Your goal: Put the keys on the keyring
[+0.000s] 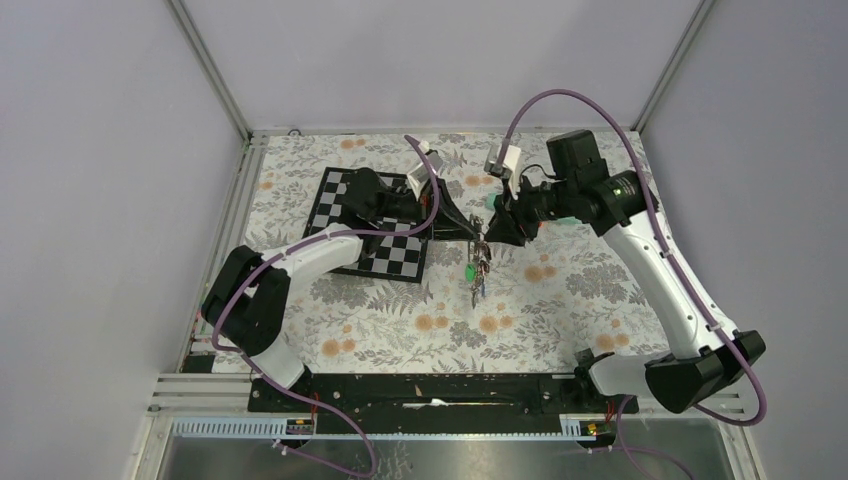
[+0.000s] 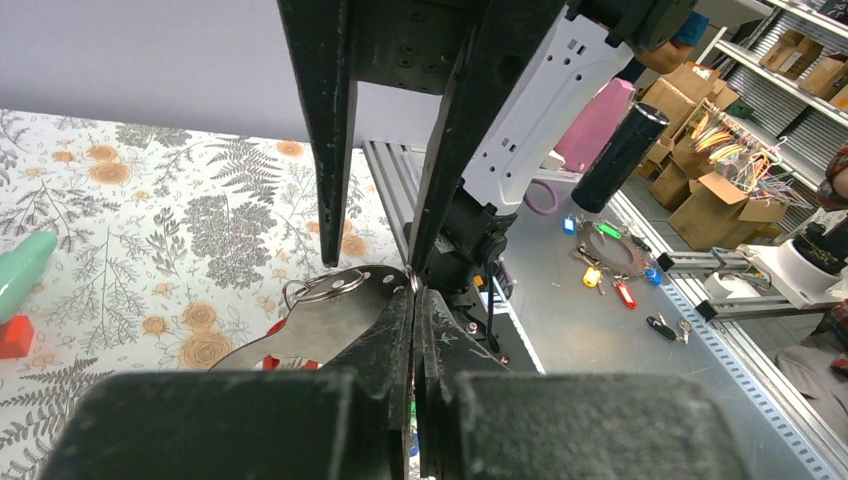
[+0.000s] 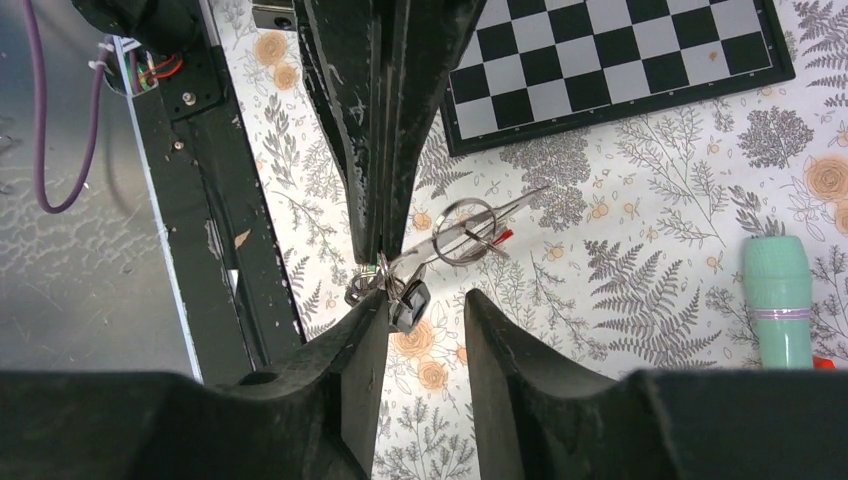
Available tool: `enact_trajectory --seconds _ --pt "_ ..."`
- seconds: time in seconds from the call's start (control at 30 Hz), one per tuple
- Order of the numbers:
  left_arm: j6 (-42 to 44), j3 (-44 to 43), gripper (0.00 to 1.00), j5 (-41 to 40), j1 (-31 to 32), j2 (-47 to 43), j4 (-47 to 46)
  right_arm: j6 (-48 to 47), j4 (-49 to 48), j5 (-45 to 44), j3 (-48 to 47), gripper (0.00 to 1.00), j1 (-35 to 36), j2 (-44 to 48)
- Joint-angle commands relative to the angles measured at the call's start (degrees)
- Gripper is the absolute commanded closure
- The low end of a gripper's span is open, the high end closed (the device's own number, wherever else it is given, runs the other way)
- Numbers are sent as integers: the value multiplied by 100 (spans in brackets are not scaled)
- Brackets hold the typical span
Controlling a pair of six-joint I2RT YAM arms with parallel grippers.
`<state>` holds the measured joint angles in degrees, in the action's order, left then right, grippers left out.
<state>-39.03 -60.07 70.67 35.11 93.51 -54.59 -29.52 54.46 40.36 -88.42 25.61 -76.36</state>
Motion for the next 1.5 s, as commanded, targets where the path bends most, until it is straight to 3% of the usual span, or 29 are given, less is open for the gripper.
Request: enact_trajectory --seconds 0.0,0.2,0.3,0.4,0.5,0.6,1.47 --pt "-501 41 100 -88 -22 -167 -1107 108 -357 519 309 58 -180 287" --pt "-770 75 100 -75 -22 -158 -1447 -159 -373 1027 576 58 -218 475" --pt "-819 67 100 -80 -22 -146 -1490 -207 -405 1271 660 62 -220 531" --pt "-889 57 100 -75 -22 -126 -1568 -237 -434 1336 688 71 -223 525" --pt "-926 62 100 -82 -22 -122 -1627 -247 -450 1439 729 88 -223 525" --pt "-984 66 100 -97 -18 -131 -1696 -247 -498 1479 795 99 -220 532" --pt "-1248 191 100 -69 164 -186 -2279 88 -1213 2303 1231 100 -223 432"
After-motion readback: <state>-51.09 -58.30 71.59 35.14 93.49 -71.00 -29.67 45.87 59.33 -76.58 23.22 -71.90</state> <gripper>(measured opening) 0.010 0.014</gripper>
